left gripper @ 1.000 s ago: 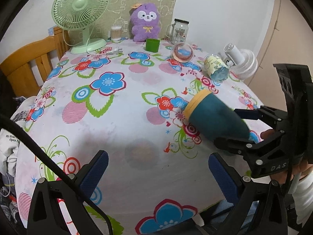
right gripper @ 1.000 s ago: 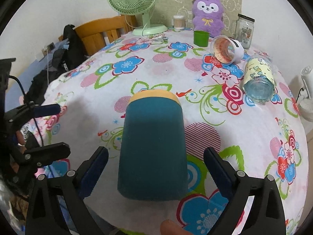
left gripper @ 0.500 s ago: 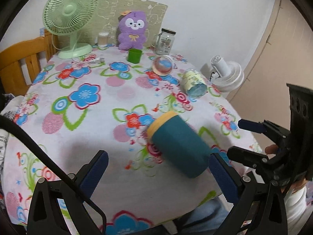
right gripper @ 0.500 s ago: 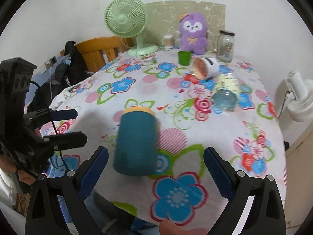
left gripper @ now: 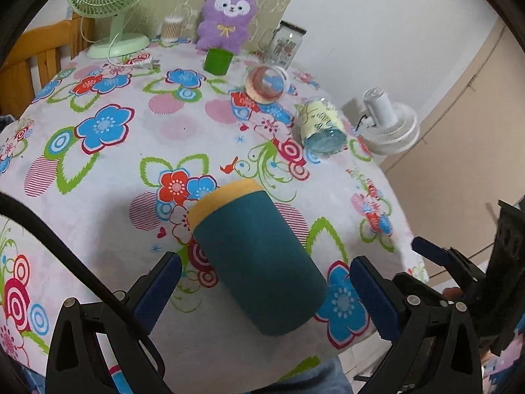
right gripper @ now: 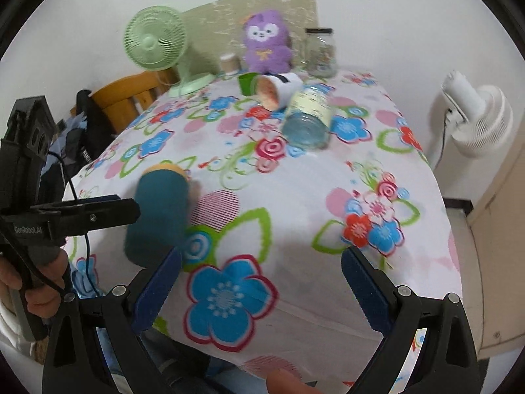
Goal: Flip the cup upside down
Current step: 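Bring the left gripper to the teal cup and grasp it while the right gripper holds it, then open the right gripper and pull it away while the left gripper holds the cup, then rotate the teal cup rim-down with the left gripper and lower it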
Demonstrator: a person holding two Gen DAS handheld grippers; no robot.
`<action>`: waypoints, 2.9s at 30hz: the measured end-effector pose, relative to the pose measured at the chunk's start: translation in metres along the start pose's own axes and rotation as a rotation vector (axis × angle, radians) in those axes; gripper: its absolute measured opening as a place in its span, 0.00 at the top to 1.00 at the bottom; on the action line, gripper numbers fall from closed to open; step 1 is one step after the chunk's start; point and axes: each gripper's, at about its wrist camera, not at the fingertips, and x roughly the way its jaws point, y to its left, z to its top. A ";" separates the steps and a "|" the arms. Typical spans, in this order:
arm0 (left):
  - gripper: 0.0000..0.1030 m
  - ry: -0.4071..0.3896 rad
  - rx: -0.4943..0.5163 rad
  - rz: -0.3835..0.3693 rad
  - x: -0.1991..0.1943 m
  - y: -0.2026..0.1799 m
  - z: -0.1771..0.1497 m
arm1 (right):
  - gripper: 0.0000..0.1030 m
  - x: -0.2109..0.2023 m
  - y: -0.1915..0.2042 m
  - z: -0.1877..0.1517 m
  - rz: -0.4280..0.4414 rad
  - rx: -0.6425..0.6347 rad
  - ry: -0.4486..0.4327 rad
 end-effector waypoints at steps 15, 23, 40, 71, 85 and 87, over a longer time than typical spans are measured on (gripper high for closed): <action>0.00 0.092 -0.080 0.072 0.037 -0.008 0.004 | 0.04 0.015 -0.023 -0.005 0.010 0.063 0.017; 0.02 0.112 -0.096 0.082 0.050 -0.004 0.001 | 0.04 0.014 -0.025 -0.006 0.004 0.068 0.022; 0.31 0.023 -0.058 0.105 0.018 0.008 0.006 | 0.04 0.019 -0.013 -0.006 0.037 0.067 0.030; 0.43 -0.164 0.045 0.165 -0.064 0.012 0.054 | 0.04 0.021 0.060 0.022 0.097 -0.101 -0.024; 0.43 -0.121 0.037 0.190 -0.042 0.021 0.055 | 0.04 0.029 0.070 0.020 0.104 -0.130 -0.004; 0.43 -0.115 0.040 0.192 -0.040 0.020 0.055 | 0.04 0.030 0.071 0.020 0.108 -0.130 -0.005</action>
